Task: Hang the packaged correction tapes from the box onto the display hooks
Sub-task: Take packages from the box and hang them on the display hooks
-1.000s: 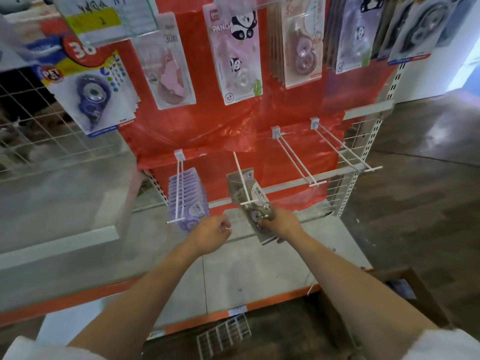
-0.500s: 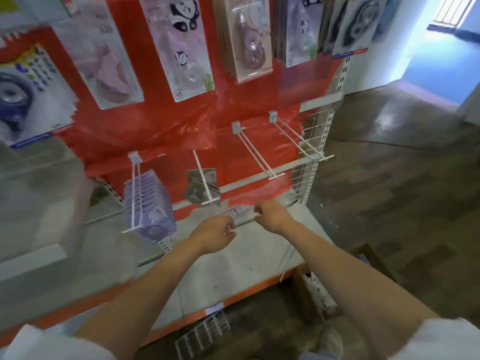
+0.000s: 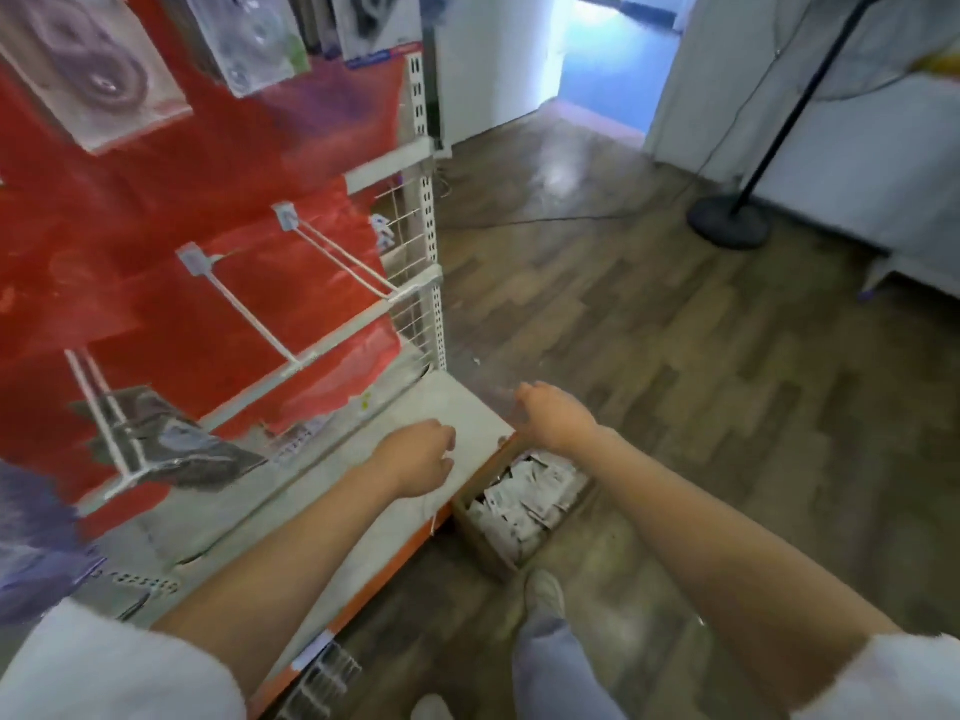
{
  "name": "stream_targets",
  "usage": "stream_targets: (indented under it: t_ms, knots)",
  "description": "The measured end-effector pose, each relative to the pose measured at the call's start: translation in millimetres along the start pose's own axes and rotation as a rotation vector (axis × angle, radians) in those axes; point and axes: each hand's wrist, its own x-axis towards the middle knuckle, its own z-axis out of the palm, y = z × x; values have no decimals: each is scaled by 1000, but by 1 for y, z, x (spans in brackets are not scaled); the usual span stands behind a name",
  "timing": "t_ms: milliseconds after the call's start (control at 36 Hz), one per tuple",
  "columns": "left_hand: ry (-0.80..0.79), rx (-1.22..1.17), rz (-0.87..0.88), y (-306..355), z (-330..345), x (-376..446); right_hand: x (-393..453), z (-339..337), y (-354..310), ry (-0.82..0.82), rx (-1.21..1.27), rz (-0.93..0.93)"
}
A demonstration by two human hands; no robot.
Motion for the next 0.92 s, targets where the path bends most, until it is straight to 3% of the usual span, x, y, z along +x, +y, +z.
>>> stream_targets:
  t_ms: [306, 528, 722, 917]
  knots:
    - [-183, 162, 79, 72, 27, 111, 39, 19, 130, -49, 166, 188]
    - [-300, 145, 31, 88, 73, 183, 87, 67, 197, -217, 351, 253]
    - [-330, 100, -35, 75, 120, 238, 129, 138, 238, -339, 434, 335]
    - [-407, 11, -108, 37, 228, 300, 181, 243, 268, -387, 434, 421]
